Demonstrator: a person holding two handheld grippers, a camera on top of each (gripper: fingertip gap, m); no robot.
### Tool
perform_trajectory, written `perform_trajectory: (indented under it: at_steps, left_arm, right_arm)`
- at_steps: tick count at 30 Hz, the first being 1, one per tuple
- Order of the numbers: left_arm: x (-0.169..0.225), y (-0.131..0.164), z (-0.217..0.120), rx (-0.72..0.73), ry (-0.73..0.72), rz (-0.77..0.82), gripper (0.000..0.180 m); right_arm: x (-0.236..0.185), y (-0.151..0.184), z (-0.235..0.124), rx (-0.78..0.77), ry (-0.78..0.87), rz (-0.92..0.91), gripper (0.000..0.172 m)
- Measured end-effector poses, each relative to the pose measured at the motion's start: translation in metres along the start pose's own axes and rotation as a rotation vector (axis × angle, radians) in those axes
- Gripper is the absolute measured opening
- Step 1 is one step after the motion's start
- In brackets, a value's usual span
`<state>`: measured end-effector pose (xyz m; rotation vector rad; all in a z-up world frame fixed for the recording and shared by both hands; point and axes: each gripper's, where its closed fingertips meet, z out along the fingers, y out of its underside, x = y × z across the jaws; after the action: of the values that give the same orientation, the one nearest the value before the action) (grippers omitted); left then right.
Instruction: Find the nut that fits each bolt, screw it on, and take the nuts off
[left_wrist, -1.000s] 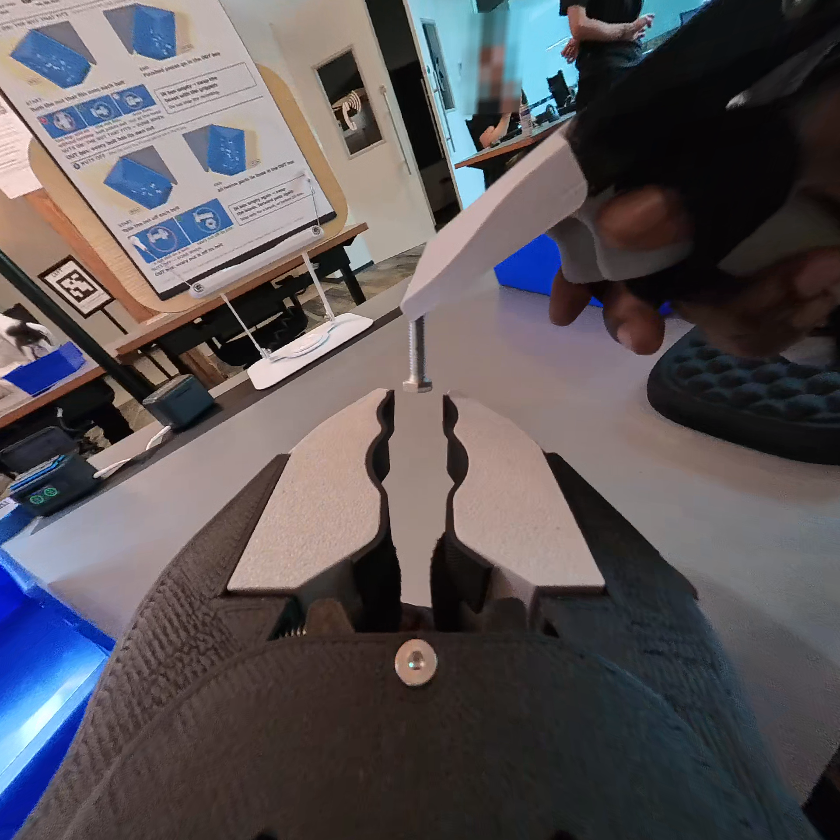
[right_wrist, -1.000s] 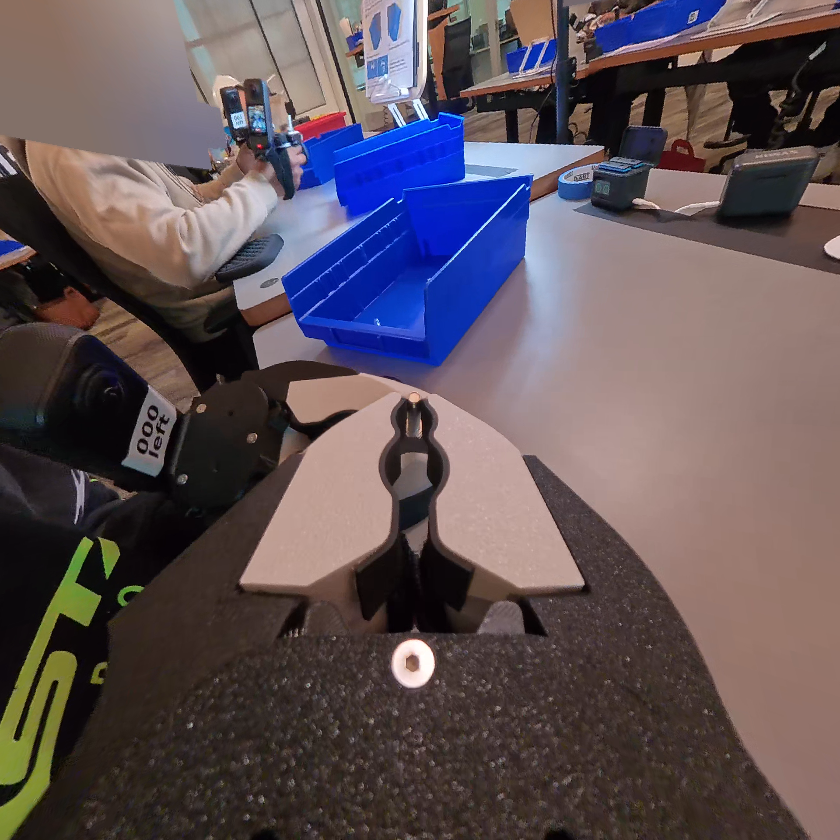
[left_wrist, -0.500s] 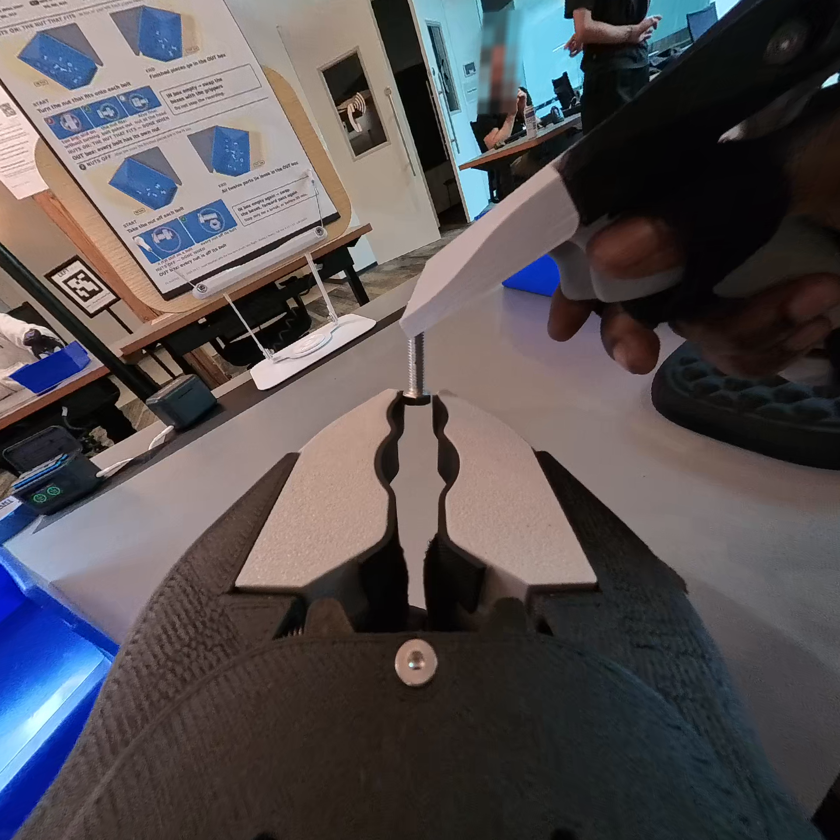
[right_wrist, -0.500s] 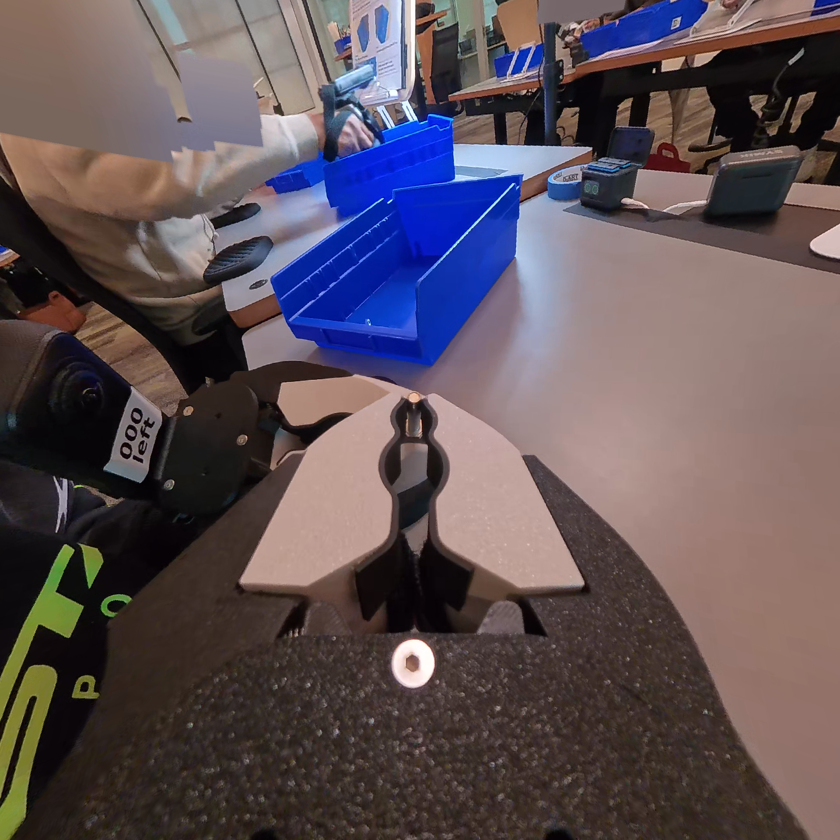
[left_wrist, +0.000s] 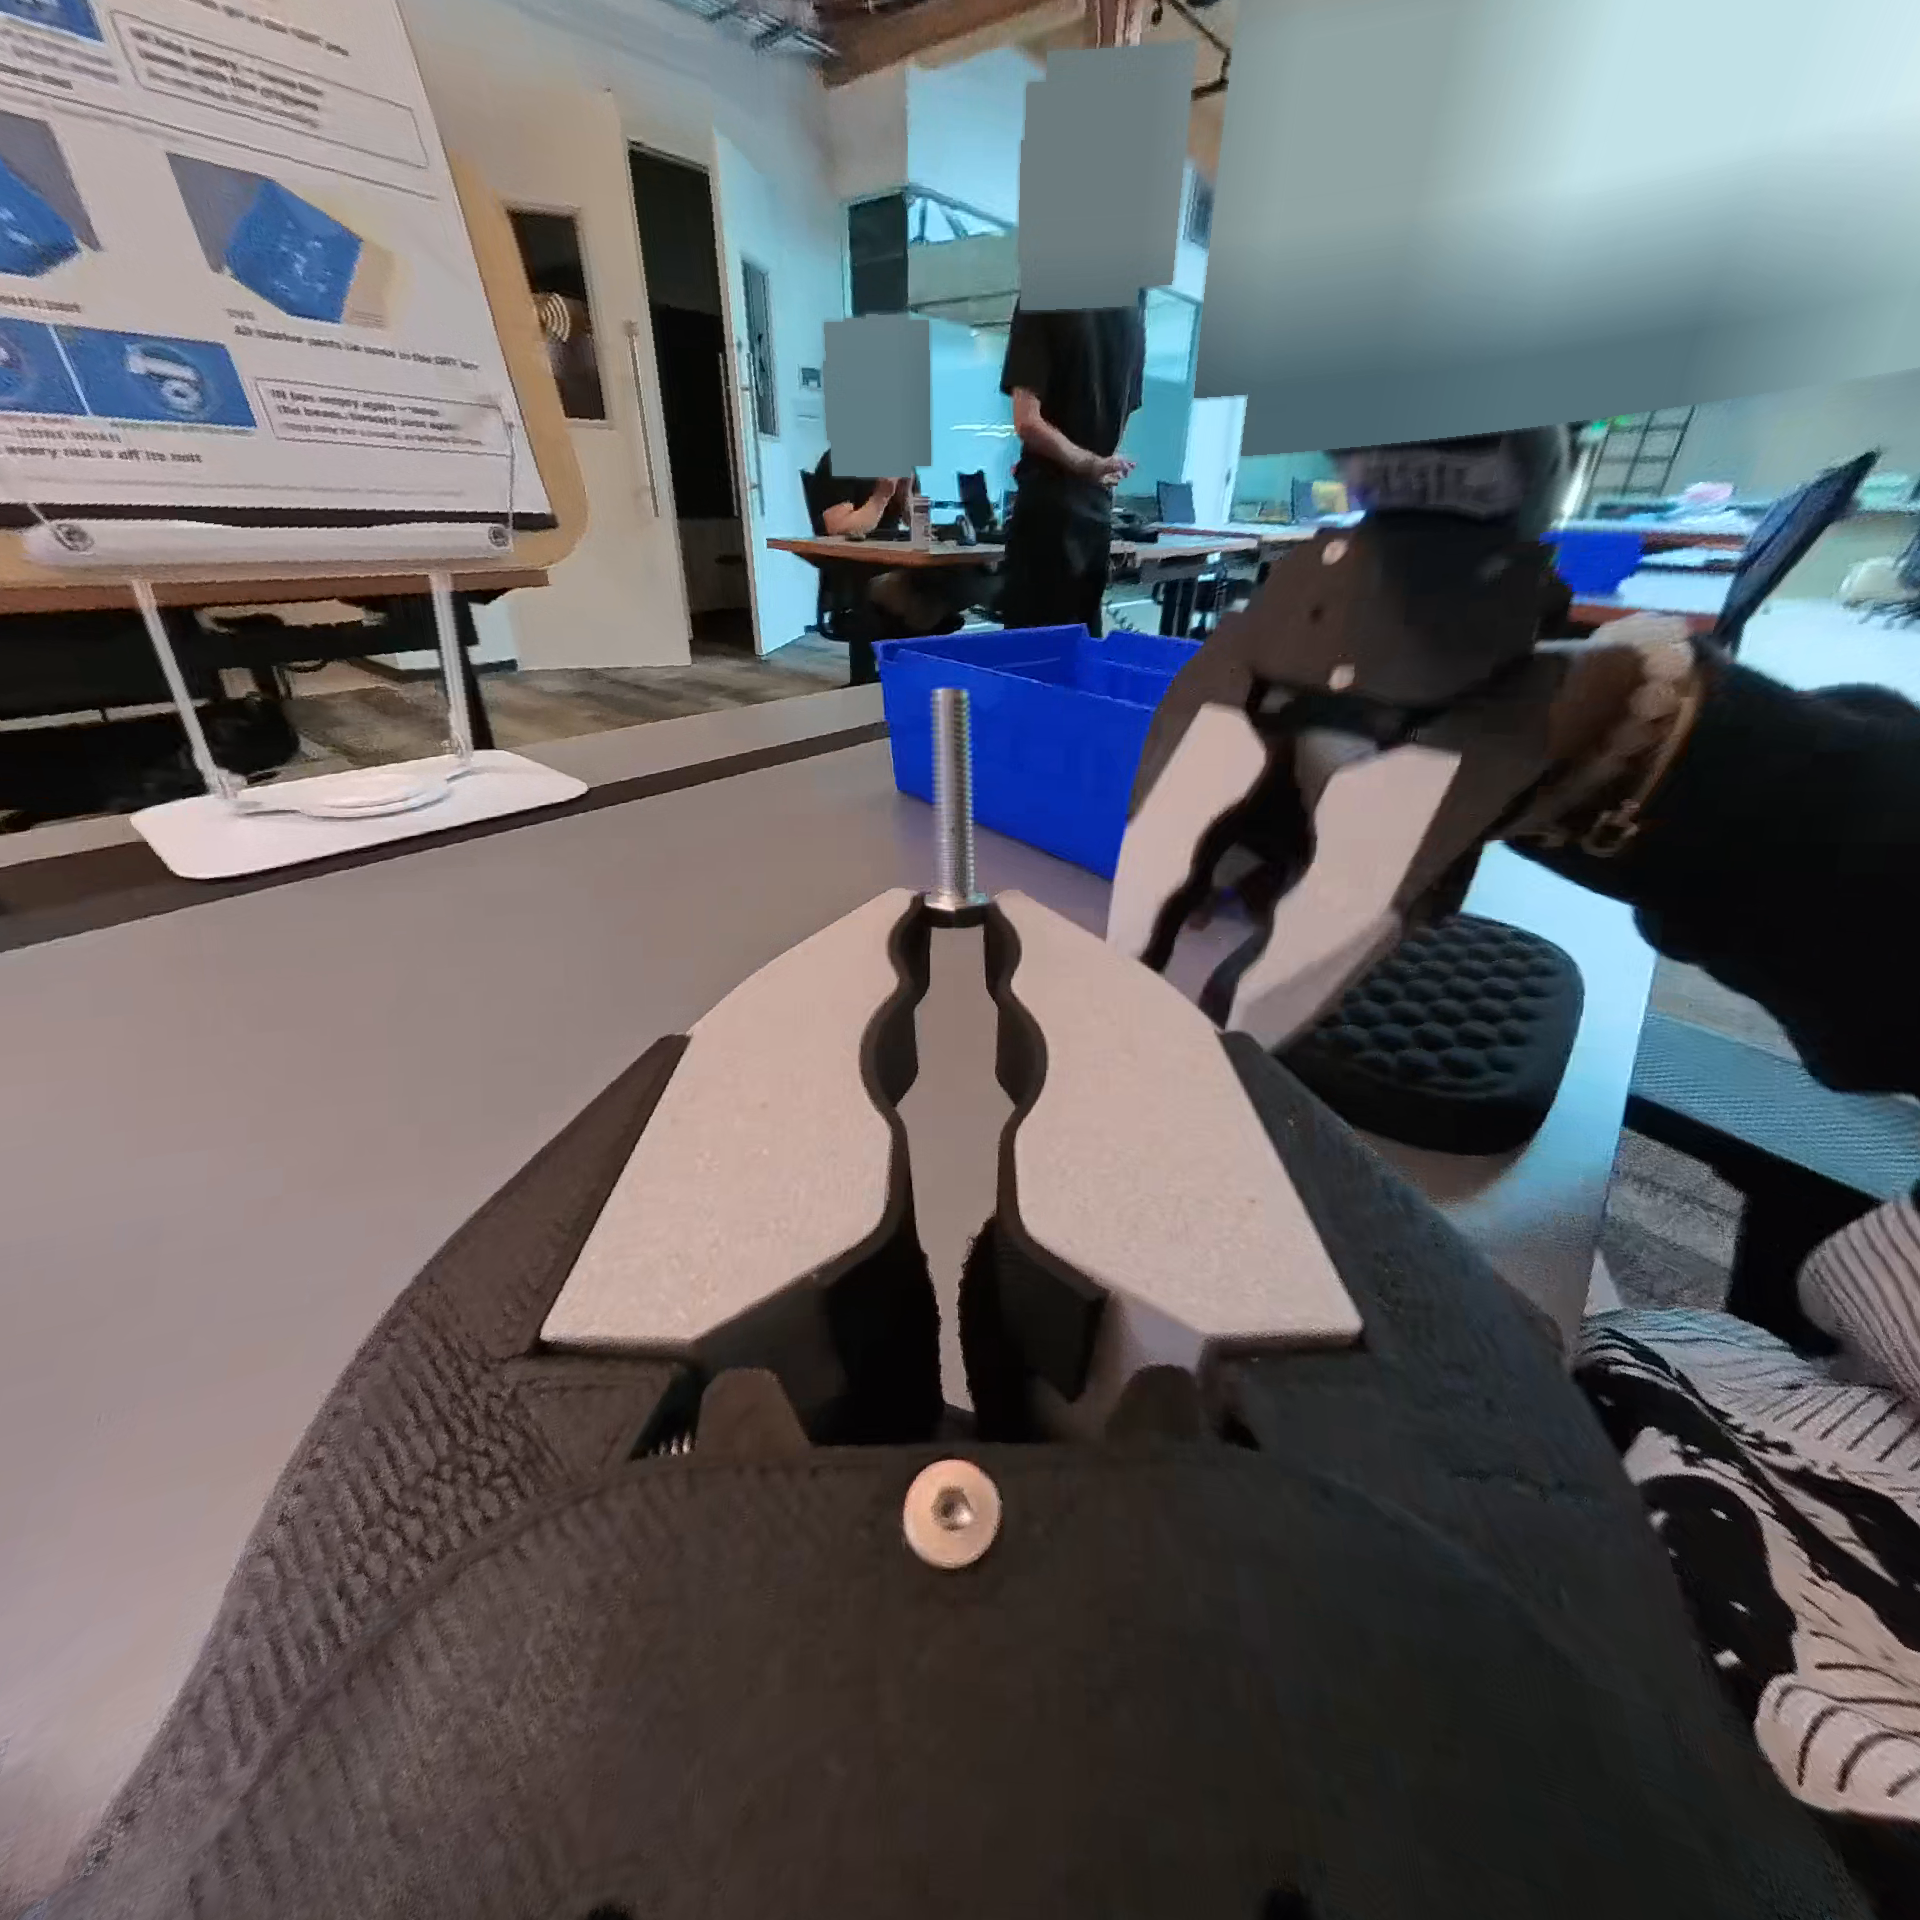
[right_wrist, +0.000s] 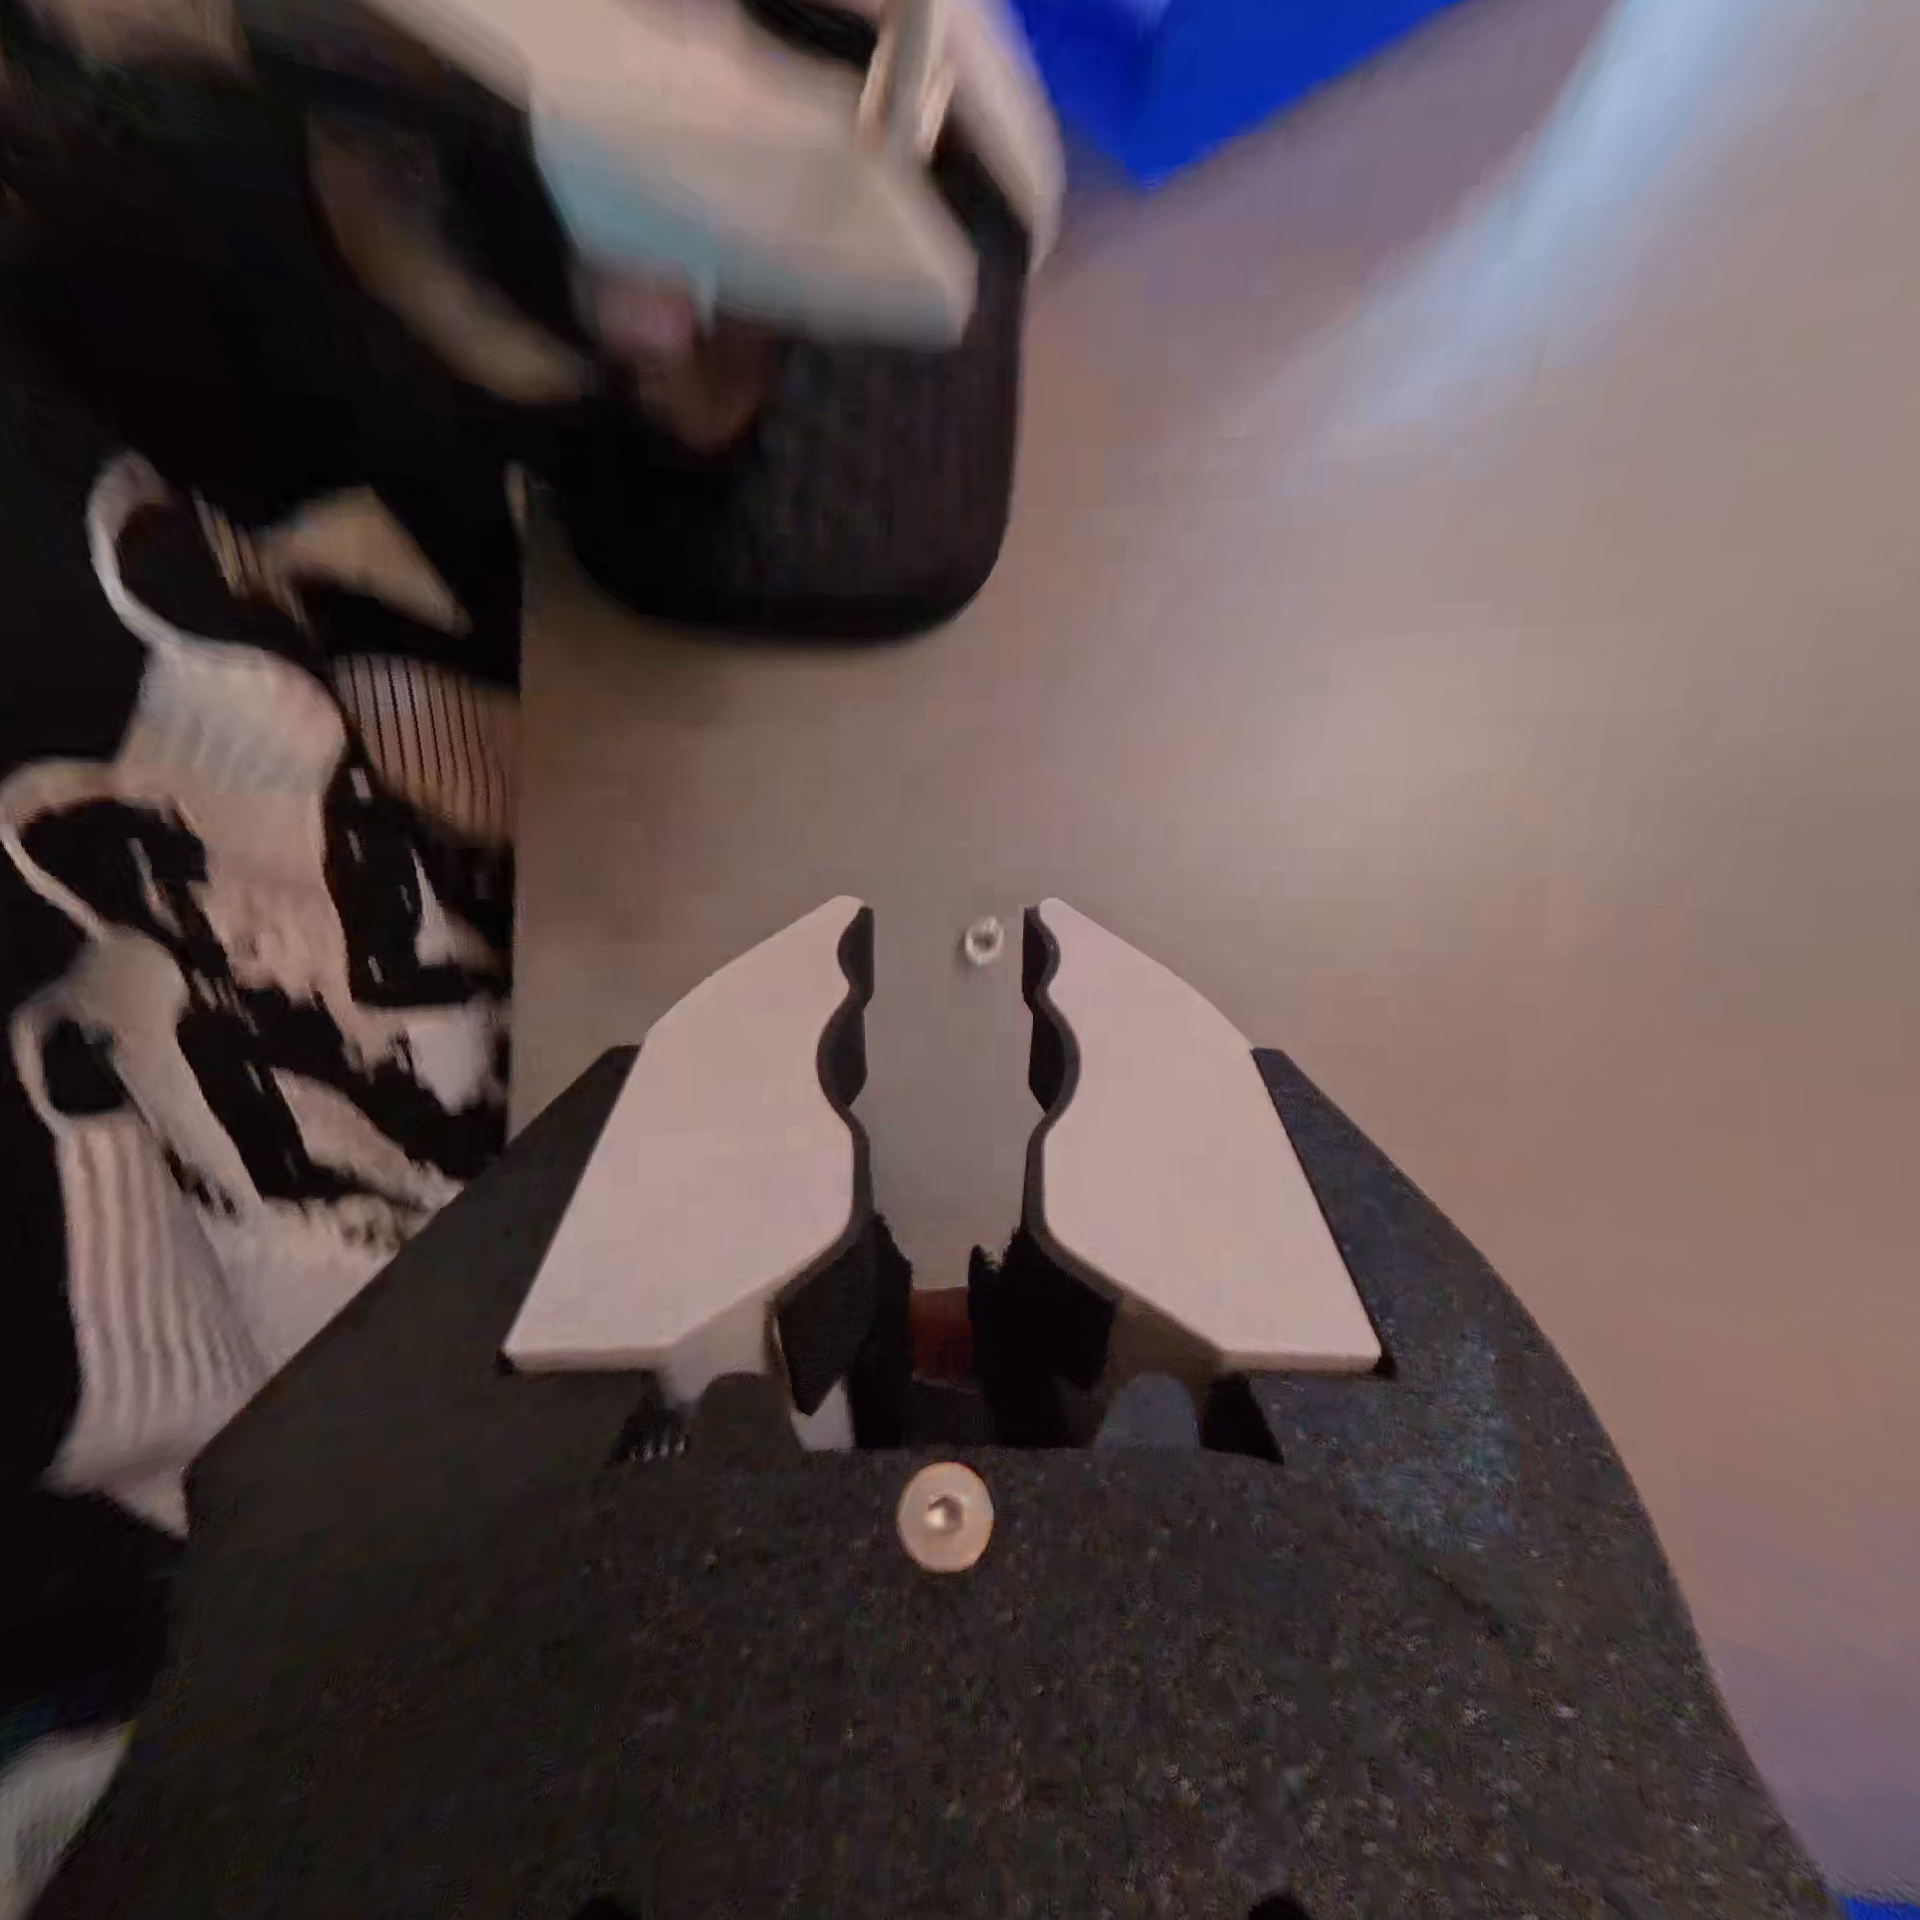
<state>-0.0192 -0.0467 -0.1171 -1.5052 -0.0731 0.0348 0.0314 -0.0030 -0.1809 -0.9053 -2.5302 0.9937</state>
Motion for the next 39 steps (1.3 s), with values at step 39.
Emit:
perform_trajectory:
  at_steps: [39]
  left_arm:
    - [0.074,-0.013,-0.018,0.007,0.753,-0.143,0.010]
  right_arm:
    - [-0.021,-0.055,-0.060,-0.001,-0.318,-0.562,0.010]
